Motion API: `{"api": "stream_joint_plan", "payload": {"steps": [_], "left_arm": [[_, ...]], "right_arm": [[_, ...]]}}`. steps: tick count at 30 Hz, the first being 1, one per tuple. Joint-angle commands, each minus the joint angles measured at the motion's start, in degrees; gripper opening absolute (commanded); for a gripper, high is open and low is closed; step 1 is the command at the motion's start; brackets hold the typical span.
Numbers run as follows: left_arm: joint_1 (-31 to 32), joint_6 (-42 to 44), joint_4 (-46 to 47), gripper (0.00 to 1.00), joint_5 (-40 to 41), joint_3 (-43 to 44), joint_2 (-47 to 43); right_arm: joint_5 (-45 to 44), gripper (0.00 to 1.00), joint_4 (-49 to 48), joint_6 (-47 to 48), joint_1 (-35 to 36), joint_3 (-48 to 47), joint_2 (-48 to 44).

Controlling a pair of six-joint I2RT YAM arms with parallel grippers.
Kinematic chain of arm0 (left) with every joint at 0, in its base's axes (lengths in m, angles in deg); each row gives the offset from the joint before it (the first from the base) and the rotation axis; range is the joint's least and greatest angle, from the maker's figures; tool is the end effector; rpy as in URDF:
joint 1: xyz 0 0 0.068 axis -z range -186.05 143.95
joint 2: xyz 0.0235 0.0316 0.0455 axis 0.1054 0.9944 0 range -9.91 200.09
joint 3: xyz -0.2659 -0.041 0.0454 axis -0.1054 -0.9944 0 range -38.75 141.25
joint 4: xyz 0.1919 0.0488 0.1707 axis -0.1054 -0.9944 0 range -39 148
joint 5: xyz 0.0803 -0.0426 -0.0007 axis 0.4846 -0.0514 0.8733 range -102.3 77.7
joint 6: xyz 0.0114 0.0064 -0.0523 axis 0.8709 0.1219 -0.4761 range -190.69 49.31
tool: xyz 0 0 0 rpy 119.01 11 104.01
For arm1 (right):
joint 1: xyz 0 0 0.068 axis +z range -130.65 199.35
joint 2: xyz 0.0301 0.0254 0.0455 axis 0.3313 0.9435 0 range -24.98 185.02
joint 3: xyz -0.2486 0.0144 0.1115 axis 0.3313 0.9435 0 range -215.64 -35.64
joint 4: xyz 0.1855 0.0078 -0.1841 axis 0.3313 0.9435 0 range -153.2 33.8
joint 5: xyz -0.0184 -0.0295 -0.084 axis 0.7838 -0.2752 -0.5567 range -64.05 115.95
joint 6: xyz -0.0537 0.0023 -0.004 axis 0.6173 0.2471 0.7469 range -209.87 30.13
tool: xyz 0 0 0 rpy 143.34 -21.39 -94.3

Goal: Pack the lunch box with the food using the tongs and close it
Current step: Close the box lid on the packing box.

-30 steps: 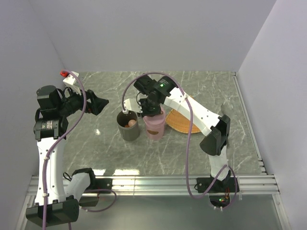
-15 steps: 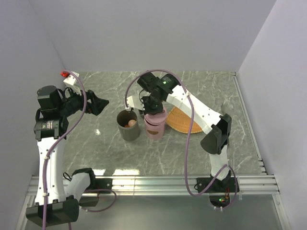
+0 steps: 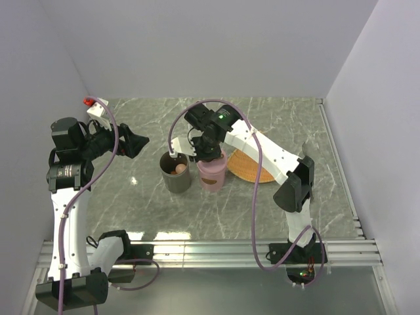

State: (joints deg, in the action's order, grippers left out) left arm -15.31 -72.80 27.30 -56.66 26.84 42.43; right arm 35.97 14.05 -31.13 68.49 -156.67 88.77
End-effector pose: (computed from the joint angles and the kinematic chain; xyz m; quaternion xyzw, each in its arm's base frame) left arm 0.1800 0.0041 0.4072 0.1483 0.7650 -0.2696 0.5658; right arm 0.2564 0.3059 0.3432 -0.8020 0.5651 0.0712 0.1798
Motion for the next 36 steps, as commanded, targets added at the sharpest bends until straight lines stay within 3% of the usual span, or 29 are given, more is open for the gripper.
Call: {"api": "stream_joint_plan", "payload": {"steps": [1,10,25,36], "left_arm": [[-0.41,0.79,1.34,0.99,-1.35,-0.28,-0.74],[-0.32,1.23,1.17,1.0,-1.43,-0.98,-1.36],[-0.41,-0.52,2.22,0.99,-1.96,-2.48,-1.54],[-0.32,-3.6,4.5,0.99,-4.51,-5.55,-1.1]], "right_arm": [[0.53,0.0,5.45,1.81,0.25,-0.17,-0.29],[-0.88,0.0,5.45,3.13,0.25,-2.28,0.24],[0.35,0.05,5.45,4.71,0.34,1.85,2.26],[0.79,0.27,5.45,3.31,0.34,-0.52,0.77]]}}
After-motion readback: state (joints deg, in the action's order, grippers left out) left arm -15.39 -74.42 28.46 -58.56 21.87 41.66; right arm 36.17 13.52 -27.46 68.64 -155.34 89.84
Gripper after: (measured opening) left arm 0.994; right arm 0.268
